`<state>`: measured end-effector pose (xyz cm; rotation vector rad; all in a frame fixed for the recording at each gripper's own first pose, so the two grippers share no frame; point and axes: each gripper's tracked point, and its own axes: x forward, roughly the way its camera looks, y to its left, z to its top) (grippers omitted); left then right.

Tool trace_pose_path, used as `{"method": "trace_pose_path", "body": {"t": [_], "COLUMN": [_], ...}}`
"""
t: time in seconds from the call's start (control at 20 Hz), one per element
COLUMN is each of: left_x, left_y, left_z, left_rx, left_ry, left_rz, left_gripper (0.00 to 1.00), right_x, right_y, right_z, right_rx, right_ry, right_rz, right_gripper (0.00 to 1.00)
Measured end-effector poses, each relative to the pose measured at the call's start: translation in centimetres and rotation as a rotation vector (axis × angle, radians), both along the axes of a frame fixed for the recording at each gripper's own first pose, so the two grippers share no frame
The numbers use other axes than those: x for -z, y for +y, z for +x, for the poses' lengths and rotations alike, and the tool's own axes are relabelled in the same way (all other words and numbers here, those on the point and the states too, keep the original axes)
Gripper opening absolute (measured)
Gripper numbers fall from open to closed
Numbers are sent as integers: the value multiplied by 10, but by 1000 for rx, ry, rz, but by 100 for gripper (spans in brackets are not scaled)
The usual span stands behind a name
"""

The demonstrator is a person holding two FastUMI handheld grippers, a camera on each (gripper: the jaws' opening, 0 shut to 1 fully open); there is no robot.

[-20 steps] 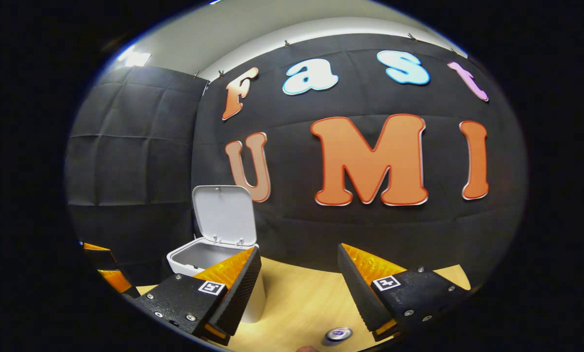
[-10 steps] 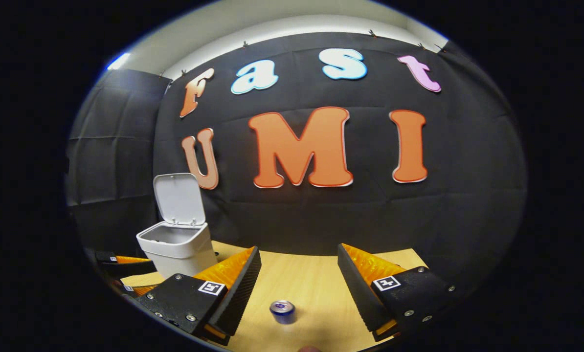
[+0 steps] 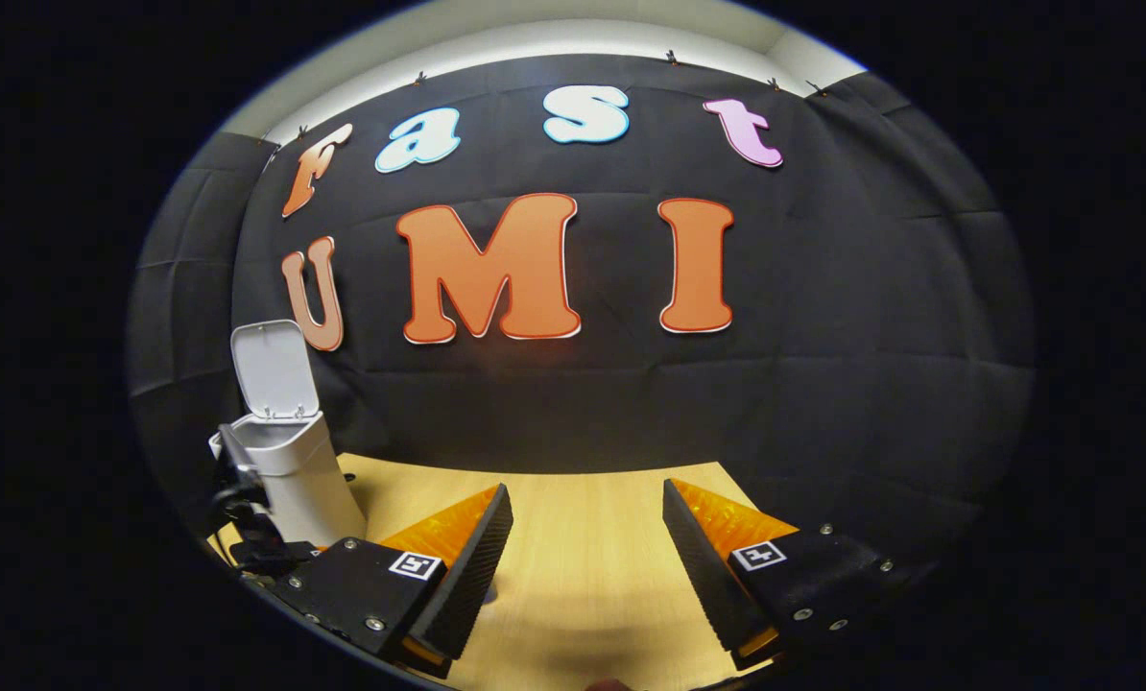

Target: Press the lid of the desktop garbage bin to open it, pick up the crumpled paper on the desktop and throw it into the bin, then pick up the pop can on the desktop and drop it into the bin, and finally close the garbage bin lid.

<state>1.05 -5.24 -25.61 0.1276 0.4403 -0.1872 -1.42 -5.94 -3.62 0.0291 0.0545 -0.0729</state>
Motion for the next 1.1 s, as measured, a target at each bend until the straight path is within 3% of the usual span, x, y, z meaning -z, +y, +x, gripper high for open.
{"method": "trace_pose_path", "body": {"t": [0.35, 0.8, 0.95, 1.1], "left_x": [62, 113, 112, 103], "left_y": [-4, -7, -8, -6], "left_z": [35, 72, 72, 71], "left_rx": [-25, -39, -31, -31], "left_ry": [107, 189, 191, 189], "left_rz": [9, -1, -13, -5], "left_gripper": [96, 96, 85, 83], "right_x": [6, 13, 17, 19], "right_y": [-27, -25, -24, -16], "right_z": [-16, -14, -13, -11], "right_rx": [46, 40, 29, 15], "right_ry": [31, 66, 79, 83], "right_rz": [-2, -14, -13, -14], "right_gripper": [94, 94, 94, 94]}}
